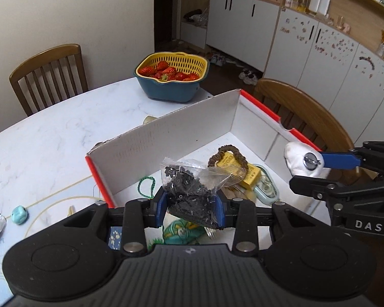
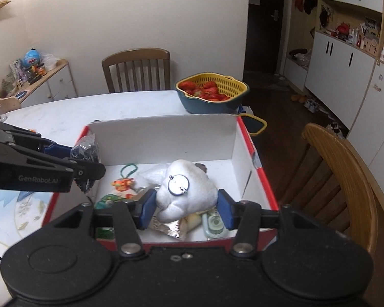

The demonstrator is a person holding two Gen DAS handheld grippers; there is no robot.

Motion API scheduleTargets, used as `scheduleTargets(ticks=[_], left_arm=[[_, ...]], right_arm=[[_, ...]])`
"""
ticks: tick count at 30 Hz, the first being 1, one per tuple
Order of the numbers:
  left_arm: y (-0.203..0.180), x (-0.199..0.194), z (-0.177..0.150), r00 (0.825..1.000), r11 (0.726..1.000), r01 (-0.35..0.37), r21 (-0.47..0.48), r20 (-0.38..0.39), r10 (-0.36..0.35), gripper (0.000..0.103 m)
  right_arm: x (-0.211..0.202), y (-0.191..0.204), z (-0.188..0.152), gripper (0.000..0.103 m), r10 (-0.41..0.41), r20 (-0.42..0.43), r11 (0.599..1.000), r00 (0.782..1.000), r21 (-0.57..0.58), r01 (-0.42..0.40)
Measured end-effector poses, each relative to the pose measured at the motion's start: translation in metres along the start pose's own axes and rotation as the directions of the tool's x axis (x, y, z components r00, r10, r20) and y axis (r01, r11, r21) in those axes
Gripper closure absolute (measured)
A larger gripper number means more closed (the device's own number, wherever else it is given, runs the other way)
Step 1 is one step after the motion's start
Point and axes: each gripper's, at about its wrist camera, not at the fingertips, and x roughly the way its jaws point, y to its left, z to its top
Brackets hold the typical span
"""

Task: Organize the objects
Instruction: 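Carry tea bag in left tool while right tool carries plush tooth into box, then open left tool releasing tea bag while right tool releases plush tooth in box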

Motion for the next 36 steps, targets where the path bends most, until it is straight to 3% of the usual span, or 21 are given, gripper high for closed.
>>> scheduleTargets(ticks=[11, 20, 29, 36], left_arm=[[-0.003, 0.054, 0.012, 0.994, 0.998, -0.054, 0.013, -0.097, 0.055, 0.067], [0.0, 0.084, 0.012, 0.983, 0.997, -0.073, 0.027, -0.165, 0.076, 0.067], [-0.001, 0.1, 0.011, 0.976, 0.997, -0.057, 0.047, -0.206, 0.066, 0.066], [-0.003, 0.105, 0.011, 0.971, 0.997, -0.055, 0.051, -0.231, 0.065, 0.066]], right_arm=[[0.054, -0.002, 0.015, 0.053, 0.031, -0.079, 0.997, 0.996, -0.07, -0.037], [0.088, 0.01, 0.018, 0.053, 0.052, -0.139, 0.974, 0.989, -0.213, -0.082], [0.093, 0.007, 0.014, 0.05, 0.065, -0.162, 0.945, 0.985, -0.306, -0.113], [0.094, 0.002, 0.014, 0.046, 0.071, -0.162, 0.946, 0.984, -0.303, -0.118]])
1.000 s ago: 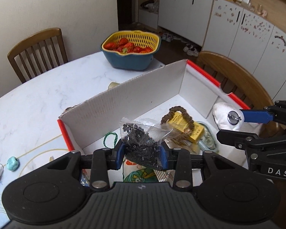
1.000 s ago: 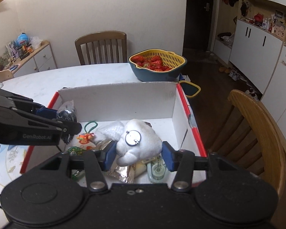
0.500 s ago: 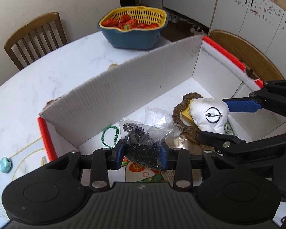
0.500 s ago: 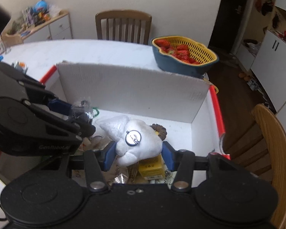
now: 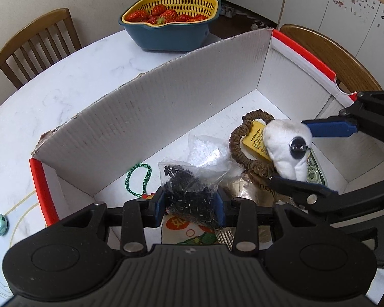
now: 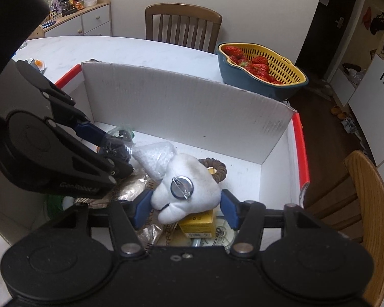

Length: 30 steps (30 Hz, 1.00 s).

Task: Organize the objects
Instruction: 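Open left tool releasing tea bag while right tool releases plush tooth in box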

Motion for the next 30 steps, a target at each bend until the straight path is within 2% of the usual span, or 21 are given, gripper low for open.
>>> scheduleTargets(ticks=[3, 5, 7, 13, 21, 23, 30], left_arm=[[0.001, 0.0, 0.001, 1.0, 1.0, -0.003, -0.005, -0.005, 0.003, 0.061], [0.002, -0.001, 0.0, 1.0, 1.0, -0.019, 0.002, -0.004, 0.019, 0.051], [0.003, -0.003, -0.001, 1.0, 1.0, -0.023, -0.001, 0.003, 0.023, 0.046], [0.005, -0.013, -0.005, 1.0, 1.0, -0.006, -0.012, 0.021, 0.007, 0.045], [0.007, -0.035, -0.009, 0.997, 1.0, 0.005, -0.02, 0.071, -0.004, 0.038], [0.009, -0.042, -0.011, 0.996, 1.0, 0.009, -0.029, 0.084, -0.007, 0.038], [0.021, -0.069, -0.017, 0.989, 0.998, 0.032, -0.054, 0.143, -0.024, 0.033]], right_arm=[[-0.002, -0.004, 0.0, 0.043, 0.019, 0.001, 1.0, 1.0, 0.018, -0.019], [-0.005, -0.006, -0.001, 0.04, 0.028, 0.008, 0.999, 1.0, 0.022, -0.029], [-0.009, -0.006, -0.002, 0.04, 0.03, 0.013, 0.999, 0.999, 0.02, -0.03], [-0.02, -0.008, -0.003, 0.036, 0.031, 0.035, 0.999, 0.999, 0.033, -0.032], [-0.039, -0.011, -0.003, 0.03, 0.059, 0.067, 0.993, 0.996, 0.094, -0.065], [-0.044, -0.011, -0.003, 0.025, 0.067, 0.079, 0.99, 0.995, 0.117, -0.076], [-0.058, -0.004, 0.0, 0.019, 0.074, 0.12, 0.986, 0.99, 0.139, -0.091]])
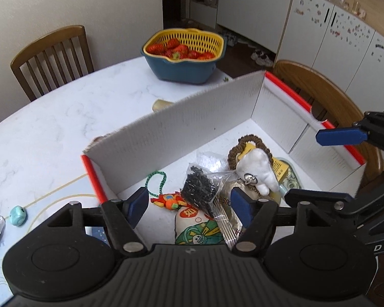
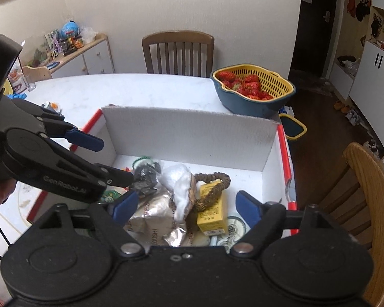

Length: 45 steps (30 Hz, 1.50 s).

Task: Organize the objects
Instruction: 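Open left tool releasing tea bag while right tool releases plush tooth in box, then move left tool to wet-wipe pack while right tool approaches teal round case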

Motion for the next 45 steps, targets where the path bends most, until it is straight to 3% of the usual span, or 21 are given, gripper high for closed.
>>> scheduleTargets(ticks=[10, 22, 30, 36, 45], left_arm=[[0.021, -0.043, -0.01, 0.996, 1.0, 0.02, 0.023, 0.087, -0.022, 0.025], [0.083, -0.091, -0.03, 0.985, 0.998, 0.039, -0.042, 0.168, -0.031, 0.019], [0.13, -0.111, -0.046, 0.977, 0.996, 0.038, -0.08, 0.214, -0.02, 0.003], [0.168, -0.119, -0.057, 0.973, 0.994, 0.011, -0.113, 0.232, 0.016, 0.001], [0.245, -0.116, -0.079, 0.963, 0.965, -0.107, -0.24, 0.218, 0.161, 0.001]], right_arm=[[-0.019, 0.028, 0.01, 0.01, -0.006, 0.074, 0.999, 0.997, 0.05, 0.002], [-0.029, 0.085, 0.023, 0.007, -0.025, 0.128, 0.992, 0.991, 0.125, 0.008], [-0.021, 0.129, 0.033, 0.006, -0.032, 0.135, 0.991, 0.99, 0.131, 0.014], [-0.004, 0.166, 0.046, 0.006, -0.027, 0.121, 0.995, 0.992, 0.101, 0.015], [0.034, 0.223, 0.066, 0.006, -0.015, 0.084, 0.999, 0.996, 0.036, 0.012]])
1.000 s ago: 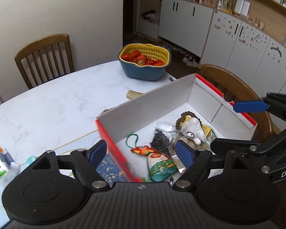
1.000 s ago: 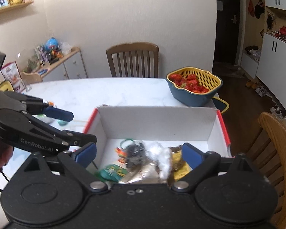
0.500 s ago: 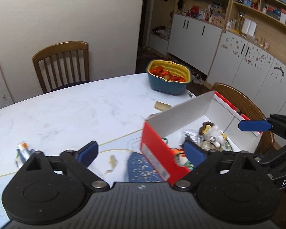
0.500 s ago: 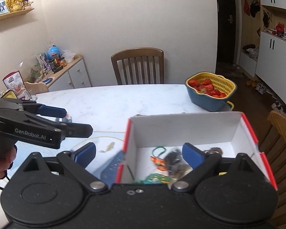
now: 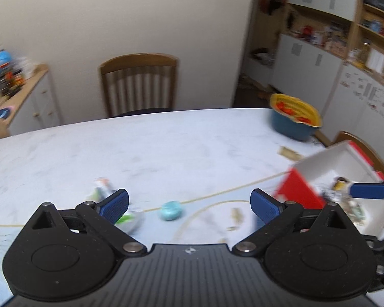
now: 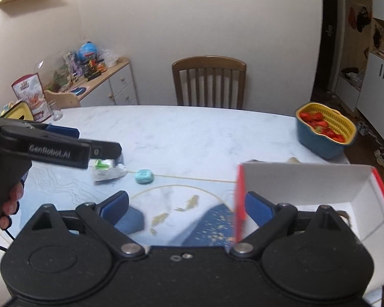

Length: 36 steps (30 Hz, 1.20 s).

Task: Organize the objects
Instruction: 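Move left tool to wet-wipe pack while right tool approaches teal round case, then grasp white-green wet-wipe pack with left tool while right tool grasps teal case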

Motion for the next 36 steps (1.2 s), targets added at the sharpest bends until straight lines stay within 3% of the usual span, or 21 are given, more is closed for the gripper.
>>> scheduleTargets(ticks=[4, 16, 23, 31, 36], left_arm=[[0.033, 0.01, -0.002, 0.998, 0.998, -0.055, -0.028, -0.008, 0.055, 0.001], [0.115, 0.063, 0.0, 0.992, 0.979, -0.094, -0.182, -0.104, 0.076, 0.001], [0.12, 0.102, -0.005, 0.98, 0.971, -0.136, -0.195, -0.169, 0.104, 0.001], [0.121, 0.136, -0.015, 0.97, 0.964, -0.136, -0.228, -0.226, 0.084, 0.001], [0.124, 0.148, -0.021, 0.967, 0.964, -0.145, -0.222, -0.239, 0.091, 0.001]], right_arm=[[0.022, 0.021, 0.005, 0.006, 0.004, -0.021, 1.0, 1.0, -0.023, -0.004], [0.103, 0.056, 0.012, 0.008, -0.012, -0.096, 0.997, 0.995, -0.073, 0.005], [0.151, 0.063, 0.011, 0.012, -0.03, -0.127, 0.996, 0.991, -0.09, 0.019], [0.193, 0.069, 0.013, 0.013, -0.051, -0.152, 0.994, 0.987, -0.103, 0.035], [0.212, 0.071, 0.012, 0.02, -0.049, -0.167, 0.996, 0.985, -0.088, 0.035]])
